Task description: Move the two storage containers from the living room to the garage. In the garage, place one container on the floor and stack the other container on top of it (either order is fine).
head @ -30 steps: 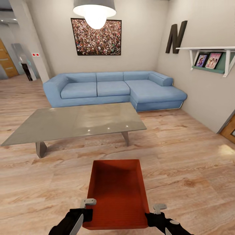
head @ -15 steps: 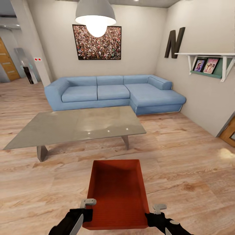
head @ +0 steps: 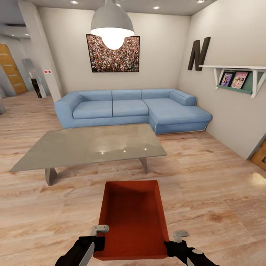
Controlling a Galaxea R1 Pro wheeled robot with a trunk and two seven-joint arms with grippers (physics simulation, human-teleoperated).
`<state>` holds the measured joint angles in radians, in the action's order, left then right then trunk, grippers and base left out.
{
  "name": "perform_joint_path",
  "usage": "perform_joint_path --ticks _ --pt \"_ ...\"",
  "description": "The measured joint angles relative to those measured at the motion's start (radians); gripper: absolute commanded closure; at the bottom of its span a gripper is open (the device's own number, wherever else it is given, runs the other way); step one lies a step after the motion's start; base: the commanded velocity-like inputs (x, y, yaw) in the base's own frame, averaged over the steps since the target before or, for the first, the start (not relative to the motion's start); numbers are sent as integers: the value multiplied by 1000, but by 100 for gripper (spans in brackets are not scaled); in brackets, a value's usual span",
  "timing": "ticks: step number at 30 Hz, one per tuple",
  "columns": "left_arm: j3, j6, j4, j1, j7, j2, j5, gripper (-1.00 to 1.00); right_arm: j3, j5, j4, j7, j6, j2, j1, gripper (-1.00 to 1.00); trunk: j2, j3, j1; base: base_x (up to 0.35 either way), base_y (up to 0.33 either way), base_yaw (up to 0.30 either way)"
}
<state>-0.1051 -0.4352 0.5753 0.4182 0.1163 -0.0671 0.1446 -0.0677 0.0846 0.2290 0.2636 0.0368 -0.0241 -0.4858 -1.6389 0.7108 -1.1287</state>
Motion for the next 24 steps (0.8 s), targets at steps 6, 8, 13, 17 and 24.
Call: perform_joint_path --ticks 6,8,13,17,24 --pt "0 0 0 0 0 0 1 100 1 -1 0 0 0 1 0 100 42 -25 23 0 0 220" --pt "0 0 0 0 0 1 1 100 1 -1 0 0 0 1 0 100 56 -34 31 0 0 224" --pt "0 0 0 0 0 0 1 100 1 -1 0 0 0 0 0 100 91 -55 50 0 0 225" --pt "0 0 0 0 0 0 0 100 1 -1 0 0 0 0 0 100 119 -71 65 0 0 225" --pt "0 0 0 0 0 0 0 100 1 -1 0 0 0 0 0 100 168 -100 92 0 0 231"
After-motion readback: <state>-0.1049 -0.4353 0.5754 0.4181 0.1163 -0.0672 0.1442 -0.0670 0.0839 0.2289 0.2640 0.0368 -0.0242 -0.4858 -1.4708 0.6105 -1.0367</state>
